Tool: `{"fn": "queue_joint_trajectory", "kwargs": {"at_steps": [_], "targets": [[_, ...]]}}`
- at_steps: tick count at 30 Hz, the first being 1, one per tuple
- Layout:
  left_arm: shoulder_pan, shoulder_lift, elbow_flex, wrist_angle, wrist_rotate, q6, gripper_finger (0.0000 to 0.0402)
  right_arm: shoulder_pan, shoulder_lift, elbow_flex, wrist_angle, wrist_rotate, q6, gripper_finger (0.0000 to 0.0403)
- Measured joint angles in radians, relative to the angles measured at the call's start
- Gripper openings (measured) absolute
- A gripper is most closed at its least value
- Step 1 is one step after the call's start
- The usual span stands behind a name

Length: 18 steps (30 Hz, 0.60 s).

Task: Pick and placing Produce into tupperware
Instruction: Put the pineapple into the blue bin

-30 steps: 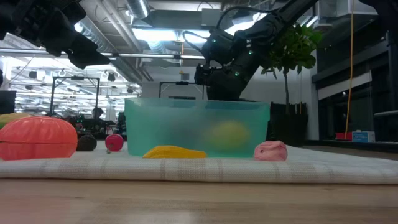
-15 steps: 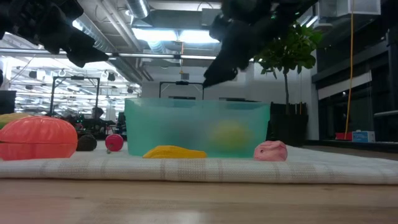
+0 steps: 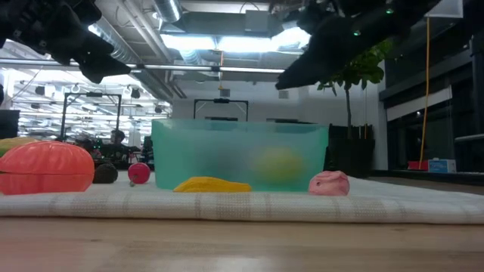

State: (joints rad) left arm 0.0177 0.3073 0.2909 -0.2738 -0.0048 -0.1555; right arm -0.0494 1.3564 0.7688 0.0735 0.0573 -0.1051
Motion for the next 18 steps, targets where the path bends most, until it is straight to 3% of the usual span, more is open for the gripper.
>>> {"fn": "queue_joint_trajectory", "kwargs": {"at_steps": [8,18], "targets": [[0.0,0.0,0.0,-0.004,0.0,0.0,0.0286,0.018,-0.109,-0.114,0.057,0.106,0.028,0.0315],[0.0,0.0,0.0,-0.003,-0.001,-0.013,0.0286,0.013,-0.132,-0.168,0.171,0.111,0.022,0.0315]]}}
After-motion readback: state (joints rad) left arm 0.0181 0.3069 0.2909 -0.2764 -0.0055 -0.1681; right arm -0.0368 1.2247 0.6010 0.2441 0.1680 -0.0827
